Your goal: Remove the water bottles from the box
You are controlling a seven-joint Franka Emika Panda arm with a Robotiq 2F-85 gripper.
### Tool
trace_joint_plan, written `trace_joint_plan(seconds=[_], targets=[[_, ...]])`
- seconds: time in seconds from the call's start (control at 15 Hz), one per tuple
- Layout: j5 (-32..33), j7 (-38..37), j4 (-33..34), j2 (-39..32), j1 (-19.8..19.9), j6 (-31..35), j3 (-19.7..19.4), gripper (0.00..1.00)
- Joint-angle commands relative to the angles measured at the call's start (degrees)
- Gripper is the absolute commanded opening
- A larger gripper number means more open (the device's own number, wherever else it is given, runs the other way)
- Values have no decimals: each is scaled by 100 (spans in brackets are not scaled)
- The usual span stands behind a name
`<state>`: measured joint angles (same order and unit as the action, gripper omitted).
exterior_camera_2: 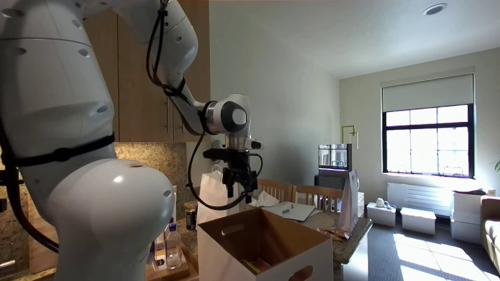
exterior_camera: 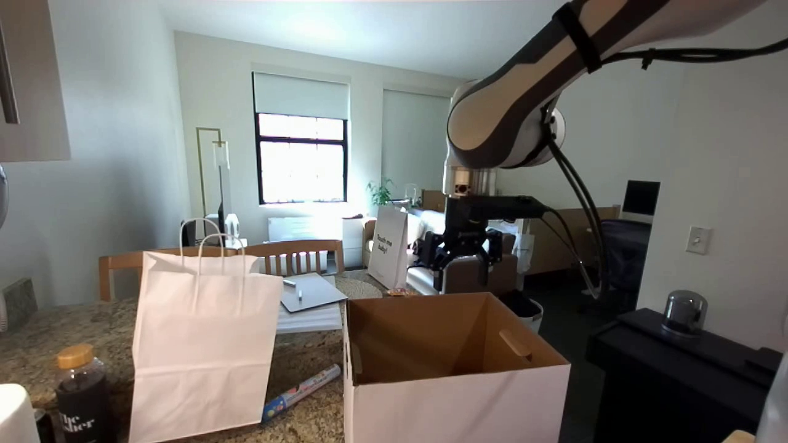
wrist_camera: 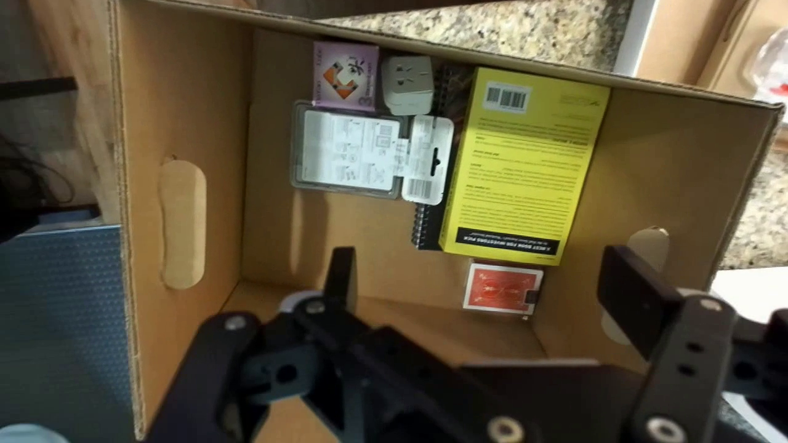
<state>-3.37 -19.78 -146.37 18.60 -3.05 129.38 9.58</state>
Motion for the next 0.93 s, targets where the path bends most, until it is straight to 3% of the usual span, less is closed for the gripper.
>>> trace_joint_plan(seconds=[0.0,0.27,0.87], targets=[[915,-624,30,112,93,-229,338,100],[1287,-590,94,15,-18,-485,416,100],[1153,-515,64,0,-59,-373,351,100]])
